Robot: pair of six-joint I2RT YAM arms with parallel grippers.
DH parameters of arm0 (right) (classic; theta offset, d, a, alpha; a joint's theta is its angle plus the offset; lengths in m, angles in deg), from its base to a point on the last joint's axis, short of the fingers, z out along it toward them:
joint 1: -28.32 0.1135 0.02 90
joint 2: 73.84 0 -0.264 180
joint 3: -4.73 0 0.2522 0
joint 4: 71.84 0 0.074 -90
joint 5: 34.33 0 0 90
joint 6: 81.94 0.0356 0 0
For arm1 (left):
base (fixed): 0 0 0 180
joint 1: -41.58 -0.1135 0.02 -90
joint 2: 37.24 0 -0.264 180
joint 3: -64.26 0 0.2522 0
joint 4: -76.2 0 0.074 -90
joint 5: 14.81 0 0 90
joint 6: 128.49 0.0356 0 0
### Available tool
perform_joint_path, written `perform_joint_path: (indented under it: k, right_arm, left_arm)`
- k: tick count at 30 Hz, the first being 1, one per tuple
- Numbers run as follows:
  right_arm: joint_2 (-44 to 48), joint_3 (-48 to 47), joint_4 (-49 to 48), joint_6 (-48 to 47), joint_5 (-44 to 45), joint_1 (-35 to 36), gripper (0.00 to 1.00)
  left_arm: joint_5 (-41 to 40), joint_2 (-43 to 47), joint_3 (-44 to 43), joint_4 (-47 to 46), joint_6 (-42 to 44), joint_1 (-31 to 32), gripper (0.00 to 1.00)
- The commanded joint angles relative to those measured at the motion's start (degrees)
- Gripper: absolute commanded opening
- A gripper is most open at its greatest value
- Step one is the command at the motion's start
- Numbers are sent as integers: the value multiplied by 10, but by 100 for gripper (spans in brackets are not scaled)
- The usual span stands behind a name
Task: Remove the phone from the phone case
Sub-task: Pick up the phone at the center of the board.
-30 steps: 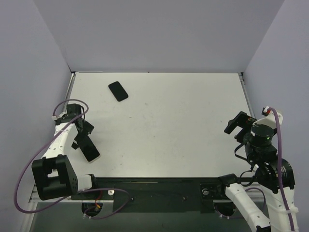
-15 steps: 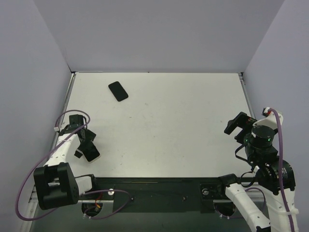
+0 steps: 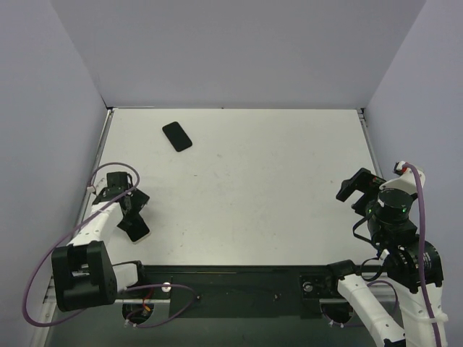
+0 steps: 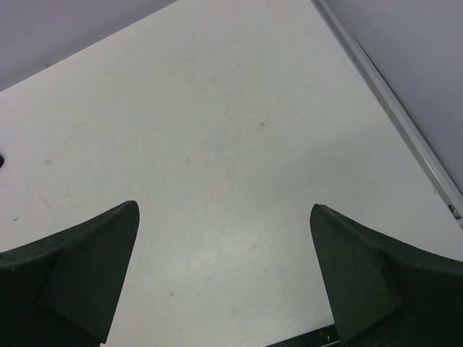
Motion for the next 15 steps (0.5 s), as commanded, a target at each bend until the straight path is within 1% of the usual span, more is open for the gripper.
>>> perform_joint_path:
  k: [1, 8, 9, 10, 15]
  right_arm:
    - [-7, 7, -19, 8, -6, -3, 99]
    - [-3, 8, -19, 9, -8, -2, 99]
    - [-3, 10, -20, 9, -7, -2, 99]
    - [-3, 10, -19, 8, -4, -2, 99]
    - [-7, 6, -19, 5, -3, -2, 99]
  left_arm:
    - [61, -31, 9, -28, -36, 34, 97]
    - [58, -55, 4, -52, -77, 78, 97]
    - [54, -57, -1, -52, -78, 99, 97]
    - [52, -62, -5, -45, -80, 106, 97]
    - [-4, -40, -5, -12, -79, 110, 97]
